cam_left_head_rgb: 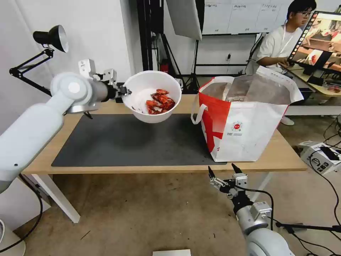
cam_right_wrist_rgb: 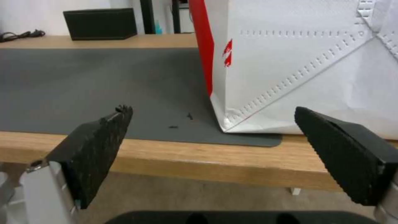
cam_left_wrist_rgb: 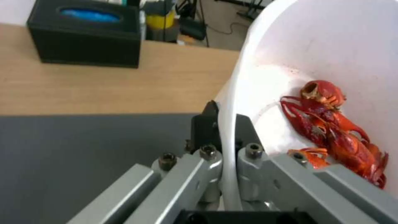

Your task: Pick up the trash from the table and place it into the takeout bag.

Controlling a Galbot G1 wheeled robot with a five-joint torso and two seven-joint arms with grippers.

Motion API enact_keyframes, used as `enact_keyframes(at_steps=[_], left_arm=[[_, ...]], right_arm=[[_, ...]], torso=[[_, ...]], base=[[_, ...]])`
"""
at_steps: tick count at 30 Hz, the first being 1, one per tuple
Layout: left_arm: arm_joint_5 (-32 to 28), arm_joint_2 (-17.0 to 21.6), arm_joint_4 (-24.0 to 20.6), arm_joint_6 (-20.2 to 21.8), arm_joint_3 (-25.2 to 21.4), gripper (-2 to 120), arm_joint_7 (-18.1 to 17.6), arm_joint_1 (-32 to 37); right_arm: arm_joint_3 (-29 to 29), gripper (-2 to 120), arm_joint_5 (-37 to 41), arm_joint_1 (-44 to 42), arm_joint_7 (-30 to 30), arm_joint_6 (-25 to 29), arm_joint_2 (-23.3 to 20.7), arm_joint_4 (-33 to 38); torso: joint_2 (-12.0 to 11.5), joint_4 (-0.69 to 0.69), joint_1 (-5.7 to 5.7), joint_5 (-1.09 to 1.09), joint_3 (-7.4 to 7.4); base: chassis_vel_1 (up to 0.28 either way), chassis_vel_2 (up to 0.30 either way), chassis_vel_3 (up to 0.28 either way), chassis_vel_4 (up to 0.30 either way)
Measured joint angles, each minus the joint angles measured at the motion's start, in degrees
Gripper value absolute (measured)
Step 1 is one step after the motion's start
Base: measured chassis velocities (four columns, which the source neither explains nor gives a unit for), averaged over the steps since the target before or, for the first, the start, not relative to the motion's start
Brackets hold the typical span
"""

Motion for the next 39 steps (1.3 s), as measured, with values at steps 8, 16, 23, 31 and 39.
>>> enact_keyframes(at_steps=[8,16,23,31,39], left_arm=[[0.00,-4.66,2.85,-2.24,1.15,0,-1.50,-4.25],[-0.40,-7.43,4.77,-3.66,2.26,0,-2.57,-7.45],[-0.55,-12.35,7.36,-4.68,4.72,0,-2.54,-10.78],[1.51,-19.17,11.39,-7.20,6.27,0,-2.69,-12.48],[4.51,-26.84,17.59,-10.27,8.92,0,-3.10,-14.54]], right_arm=[[0.00,100,0.00,0.00,0.00,0.00,0.00,0.00],[0.00,100,0.00,0.00,0.00,0.00,0.00,0.00],[0.00,100,0.00,0.00,0.00,0.00,0.00,0.00],[0.00,100,0.00,0.00,0.00,0.00,0.00,0.00],[0.00,100,0.00,0.00,0.00,0.00,0.00,0.00]], torso=[[0.00,0.00,0.00,0.00,0.00],[0.00,0.00,0.00,0.00,0.00],[0.00,0.00,0.00,0.00,0.00],[0.01,0.00,0.00,0.01,0.00],[0.00,-0.01,0.00,0.01,-0.01]], base=[[0.000,0.000,0.000,0.000],[0.000,0.000,0.000,0.000],[0.000,0.000,0.000,0.000],[0.000,0.000,0.000,0.000],[0.000,0.000,0.000,0.000]])
